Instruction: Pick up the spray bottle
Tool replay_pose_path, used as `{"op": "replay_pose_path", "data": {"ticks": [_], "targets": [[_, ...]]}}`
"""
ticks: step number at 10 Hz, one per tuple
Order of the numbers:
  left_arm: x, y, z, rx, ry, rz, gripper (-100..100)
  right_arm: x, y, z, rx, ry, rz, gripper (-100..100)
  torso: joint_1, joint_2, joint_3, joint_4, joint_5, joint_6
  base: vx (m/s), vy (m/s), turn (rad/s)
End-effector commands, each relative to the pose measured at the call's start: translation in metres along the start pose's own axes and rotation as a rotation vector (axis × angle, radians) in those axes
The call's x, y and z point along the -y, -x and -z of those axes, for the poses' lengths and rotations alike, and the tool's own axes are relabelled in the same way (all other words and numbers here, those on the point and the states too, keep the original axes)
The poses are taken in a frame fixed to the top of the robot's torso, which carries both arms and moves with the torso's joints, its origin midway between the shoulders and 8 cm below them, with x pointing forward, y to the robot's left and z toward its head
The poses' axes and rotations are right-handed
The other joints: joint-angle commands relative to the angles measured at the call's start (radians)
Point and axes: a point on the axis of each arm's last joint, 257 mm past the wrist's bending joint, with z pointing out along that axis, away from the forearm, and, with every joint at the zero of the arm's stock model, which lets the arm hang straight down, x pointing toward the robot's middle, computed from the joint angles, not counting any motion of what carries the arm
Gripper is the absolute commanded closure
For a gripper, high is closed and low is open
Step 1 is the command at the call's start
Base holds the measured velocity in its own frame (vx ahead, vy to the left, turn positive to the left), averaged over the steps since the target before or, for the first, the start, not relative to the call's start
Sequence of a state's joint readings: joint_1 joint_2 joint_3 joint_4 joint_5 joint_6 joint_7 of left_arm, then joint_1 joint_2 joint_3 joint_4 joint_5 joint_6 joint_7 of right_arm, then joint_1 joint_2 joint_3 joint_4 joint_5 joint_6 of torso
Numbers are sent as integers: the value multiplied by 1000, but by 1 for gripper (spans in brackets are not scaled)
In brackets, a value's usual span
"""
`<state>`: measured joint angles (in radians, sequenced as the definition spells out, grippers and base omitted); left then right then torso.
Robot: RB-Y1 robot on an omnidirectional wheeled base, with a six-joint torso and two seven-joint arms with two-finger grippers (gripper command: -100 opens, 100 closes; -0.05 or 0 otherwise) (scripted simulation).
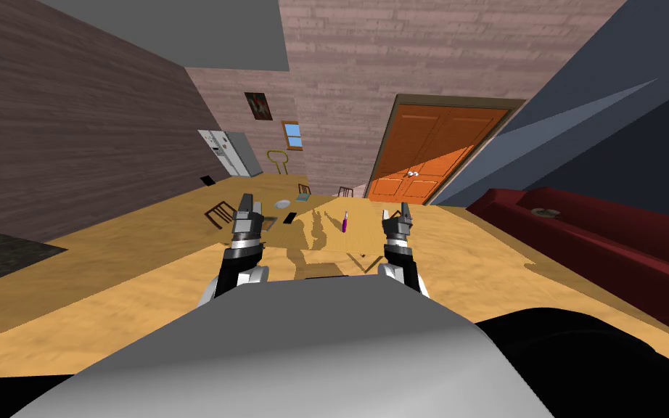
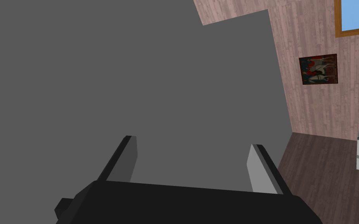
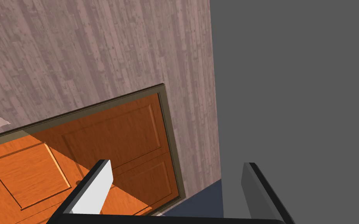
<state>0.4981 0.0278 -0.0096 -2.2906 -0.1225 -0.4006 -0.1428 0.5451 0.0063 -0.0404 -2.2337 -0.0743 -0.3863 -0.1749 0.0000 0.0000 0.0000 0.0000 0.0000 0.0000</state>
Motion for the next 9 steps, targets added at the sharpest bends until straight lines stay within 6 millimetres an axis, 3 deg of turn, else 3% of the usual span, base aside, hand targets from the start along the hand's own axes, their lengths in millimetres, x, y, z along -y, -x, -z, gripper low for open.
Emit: {"op": "replay_pose_path", "data": {"ticks": [1, 9], "targets": [[0, 0, 0, 0, 0, 0, 0, 5, -2, -1, -26, -12, 27, -100, 0, 0, 0, 0, 0, 0, -5, 9, -6], [0, 0, 0, 0, 0, 0, 0, 73, -8, -7, -149, -100, 294, -100, 4, 3, 2, 1, 1, 0, -39, 53, -17]]}}
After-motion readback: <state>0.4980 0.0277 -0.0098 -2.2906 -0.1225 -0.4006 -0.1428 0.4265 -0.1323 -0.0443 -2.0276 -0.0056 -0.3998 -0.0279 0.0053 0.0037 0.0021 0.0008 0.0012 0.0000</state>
